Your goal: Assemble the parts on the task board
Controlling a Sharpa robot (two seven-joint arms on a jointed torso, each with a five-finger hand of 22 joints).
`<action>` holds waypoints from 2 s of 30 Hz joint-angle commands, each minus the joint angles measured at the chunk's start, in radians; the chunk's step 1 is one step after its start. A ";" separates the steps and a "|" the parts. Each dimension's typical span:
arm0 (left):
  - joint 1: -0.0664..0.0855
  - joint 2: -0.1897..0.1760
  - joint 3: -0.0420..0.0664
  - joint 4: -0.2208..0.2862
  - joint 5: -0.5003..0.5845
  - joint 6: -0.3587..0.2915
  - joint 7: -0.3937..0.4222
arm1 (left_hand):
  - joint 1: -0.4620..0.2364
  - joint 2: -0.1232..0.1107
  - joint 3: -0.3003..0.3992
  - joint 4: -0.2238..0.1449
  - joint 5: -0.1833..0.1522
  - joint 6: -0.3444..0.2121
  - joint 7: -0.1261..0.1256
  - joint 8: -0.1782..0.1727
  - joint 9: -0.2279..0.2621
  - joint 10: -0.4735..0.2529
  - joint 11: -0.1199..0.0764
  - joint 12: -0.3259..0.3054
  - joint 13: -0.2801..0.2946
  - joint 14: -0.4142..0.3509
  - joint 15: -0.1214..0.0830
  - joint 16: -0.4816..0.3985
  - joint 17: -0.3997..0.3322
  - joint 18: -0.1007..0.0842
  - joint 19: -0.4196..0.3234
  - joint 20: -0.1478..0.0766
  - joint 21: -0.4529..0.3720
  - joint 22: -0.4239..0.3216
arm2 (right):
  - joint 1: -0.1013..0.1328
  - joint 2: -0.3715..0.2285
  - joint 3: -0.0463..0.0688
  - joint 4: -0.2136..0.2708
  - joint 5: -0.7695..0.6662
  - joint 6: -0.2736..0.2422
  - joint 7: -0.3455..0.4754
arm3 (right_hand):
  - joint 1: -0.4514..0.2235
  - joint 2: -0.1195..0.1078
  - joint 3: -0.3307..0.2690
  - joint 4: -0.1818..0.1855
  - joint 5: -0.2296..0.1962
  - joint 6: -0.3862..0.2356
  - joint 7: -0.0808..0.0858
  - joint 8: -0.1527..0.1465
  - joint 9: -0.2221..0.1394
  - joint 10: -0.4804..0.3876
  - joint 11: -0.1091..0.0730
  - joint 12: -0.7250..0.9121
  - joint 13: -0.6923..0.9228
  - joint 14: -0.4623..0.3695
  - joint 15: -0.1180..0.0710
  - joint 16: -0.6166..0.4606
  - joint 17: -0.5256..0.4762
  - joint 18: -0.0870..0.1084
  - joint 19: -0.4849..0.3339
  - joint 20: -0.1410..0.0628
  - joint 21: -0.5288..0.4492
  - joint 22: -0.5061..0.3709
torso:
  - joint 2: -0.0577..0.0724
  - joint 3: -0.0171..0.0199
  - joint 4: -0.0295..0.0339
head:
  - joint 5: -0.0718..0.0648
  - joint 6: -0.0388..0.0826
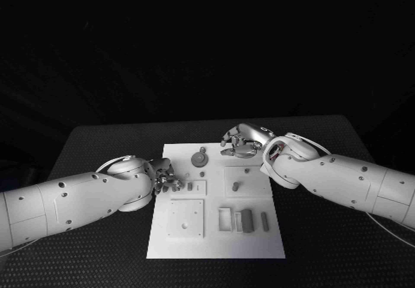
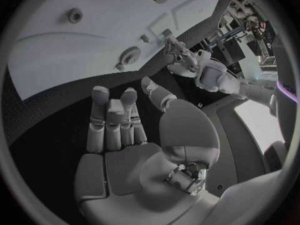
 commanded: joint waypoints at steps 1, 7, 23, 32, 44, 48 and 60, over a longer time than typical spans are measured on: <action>-0.007 0.002 -0.006 -0.001 0.008 0.029 -0.008 | -0.015 -0.026 -0.001 0.011 -0.006 -0.001 0.005 -0.005 -0.004 0.000 -0.006 0.000 0.001 0.005 -0.005 0.000 0.001 -0.012 0.000 -0.007 0.006 0.019 | 0.000 0.000 0.000 0.001 0.002 0.008 0.008 | -0.011 -0.001 -0.001 0.005 0.004 -0.001 0.006 -0.004 0.001 -0.009 0.000 -0.001 0.000 0.006 -0.004 -0.006 0.001 0.015 0.001 -0.009 -0.004 0.014 | 0.000 0.0002 0.0000 | 0.000 0.000; -0.007 0.004 -0.006 -0.005 0.013 0.019 -0.008 | -0.050 -0.067 -0.004 0.074 -0.092 -0.002 0.003 -0.007 -0.006 0.000 -0.007 -0.002 0.003 0.004 -0.008 -0.001 0.002 -0.010 0.000 -0.009 0.002 0.018 | 0.000 -0.001 0.000 0.000 0.002 0.008 0.008 | -0.011 -0.001 -0.002 0.005 0.004 -0.001 0.006 -0.005 0.001 -0.009 0.000 -0.001 0.000 0.006 -0.004 -0.007 0.001 0.015 0.001 -0.009 -0.004 0.014 | 0.000 0.0000 0.0001 | -0.001 -0.001; -0.007 0.003 -0.006 -0.006 0.013 0.010 -0.005 | -0.065 -0.117 -0.001 0.144 -0.128 -0.004 0.004 -0.006 -0.004 0.000 -0.008 -0.002 0.006 0.004 -0.011 0.000 0.004 -0.009 0.001 -0.011 -0.001 0.018 | -0.001 -0.002 0.000 0.000 0.002 0.008 0.007 | -0.011 -0.002 -0.001 0.005 0.004 -0.001 0.006 -0.005 0.002 -0.009 0.000 -0.001 0.000 0.006 -0.004 -0.007 0.002 0.015 0.001 -0.009 -0.004 0.014 | 0.000 0.0003 -0.0003 | -0.002 0.001; -0.007 -0.006 -0.004 -0.001 0.017 0.002 0.001 | -0.070 -0.143 0.002 0.195 -0.129 -0.005 0.003 -0.004 -0.001 0.000 -0.009 -0.002 0.008 0.004 -0.012 0.001 0.005 -0.009 0.002 -0.013 -0.001 0.019 | -0.001 -0.002 0.000 0.000 0.002 0.008 0.008 | -0.011 -0.002 -0.001 0.005 0.004 -0.001 0.006 -0.005 0.002 -0.009 0.000 -0.001 0.000 0.006 -0.004 -0.007 0.002 0.015 0.001 -0.009 -0.004 0.014 | 0.000 -0.0002 -0.0005 | -0.002 0.001; -0.007 -0.021 0.041 0.011 0.042 -0.026 0.016 | -0.064 -0.155 0.001 0.232 -0.129 -0.016 0.006 -0.007 0.000 -0.003 -0.006 -0.004 0.010 0.001 -0.013 0.000 0.006 -0.009 -0.001 -0.013 -0.002 0.020 | -0.004 -0.001 0.000 0.000 0.002 0.006 0.009 | -0.011 -0.002 -0.001 0.005 0.004 -0.002 0.006 -0.006 0.002 -0.009 0.001 -0.001 0.000 0.006 -0.004 -0.007 0.002 0.015 0.001 -0.009 -0.004 0.014 | 0.000 -0.0006 -0.0004 | -0.003 0.002; -0.007 -0.028 0.067 0.011 0.049 -0.027 0.020 | -0.063 -0.160 -0.001 0.251 -0.129 -0.020 0.007 -0.007 0.000 -0.001 -0.005 -0.002 0.012 0.001 -0.014 0.002 0.007 -0.009 0.000 -0.014 -0.001 0.020 | -0.006 -0.002 0.000 -0.001 0.003 0.005 0.010 | -0.011 -0.001 -0.001 0.005 0.004 -0.002 0.007 -0.006 0.002 -0.009 0.001 -0.001 0.000 0.006 -0.004 -0.007 0.002 0.015 0.001 -0.009 -0.004 0.014 | 0.000 -0.0003 0.0000 | -0.002 0.004; -0.002 -0.027 0.098 -0.016 0.324 -0.163 0.202 | 0.087 -0.080 0.011 0.133 -0.107 -0.184 0.089 -0.070 -0.014 -0.175 0.078 -0.152 -0.058 -0.153 0.071 -0.155 -0.063 -0.014 -0.176 0.070 -0.121 -0.038 | -0.006 -0.003 0.000 -0.002 0.008 0.004 0.009 | -0.011 -0.001 -0.001 0.006 0.004 -0.003 0.007 -0.007 0.002 -0.009 0.001 -0.001 0.000 0.006 -0.003 -0.007 0.002 0.015 0.001 -0.009 -0.004 0.014 | -0.001 0.0012 0.0008 | -0.001 0.014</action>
